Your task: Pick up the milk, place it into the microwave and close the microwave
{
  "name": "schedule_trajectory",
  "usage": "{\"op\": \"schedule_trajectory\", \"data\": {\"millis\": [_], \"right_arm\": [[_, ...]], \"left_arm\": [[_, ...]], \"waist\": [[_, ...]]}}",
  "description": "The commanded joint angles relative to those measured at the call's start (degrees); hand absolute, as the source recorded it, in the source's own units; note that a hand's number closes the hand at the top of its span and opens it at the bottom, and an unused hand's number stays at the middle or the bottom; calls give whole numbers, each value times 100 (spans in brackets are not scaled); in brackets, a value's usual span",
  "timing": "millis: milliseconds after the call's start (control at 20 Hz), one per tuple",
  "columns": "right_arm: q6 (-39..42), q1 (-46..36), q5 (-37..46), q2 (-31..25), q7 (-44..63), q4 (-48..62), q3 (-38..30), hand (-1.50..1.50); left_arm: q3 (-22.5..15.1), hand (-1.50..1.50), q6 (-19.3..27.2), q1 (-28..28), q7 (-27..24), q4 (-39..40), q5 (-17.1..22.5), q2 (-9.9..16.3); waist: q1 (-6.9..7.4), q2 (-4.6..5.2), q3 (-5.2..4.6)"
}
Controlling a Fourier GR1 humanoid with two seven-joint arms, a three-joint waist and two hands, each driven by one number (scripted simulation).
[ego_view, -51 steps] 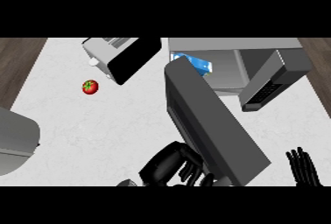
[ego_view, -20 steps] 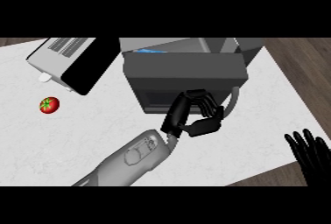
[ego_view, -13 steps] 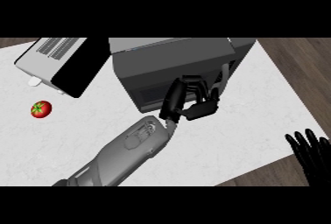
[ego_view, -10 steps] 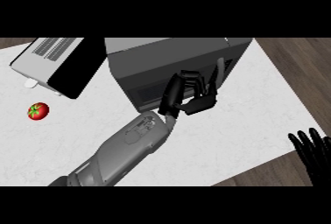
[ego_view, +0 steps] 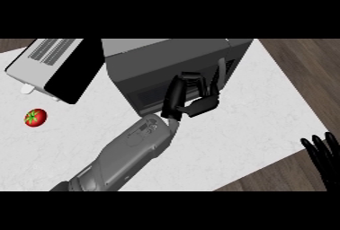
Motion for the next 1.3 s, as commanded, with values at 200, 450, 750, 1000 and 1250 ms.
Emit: {"op": "schedule_trajectory", "data": {"millis": [200, 450, 750, 1000, 1250], "right_arm": [[227, 4, -243, -192, 56, -303, -50, -150], [202, -22, -345, -237, 60, -457, -158, -150], [322, 77, -658, -285, 200, -486, -95, -150], [407, 165, -826, -345, 242, -607, -116, -150], [454, 269, -880, -458, 334, -697, -159, -150]], "left_arm": [[188, 150, -67, -422, -231, 456, 283, -12], [202, 150, -36, -446, -399, 540, 362, -12], [109, 150, -34, -433, -548, 566, 485, -12], [127, 150, 67, -505, -609, 596, 591, -13], [119, 150, 93, -500, -710, 662, 669, -13]], "waist": [[-181, 97, -4], [-211, 97, 4], [-189, 148, 17], [-273, 123, 22], [-293, 119, 20]]}}
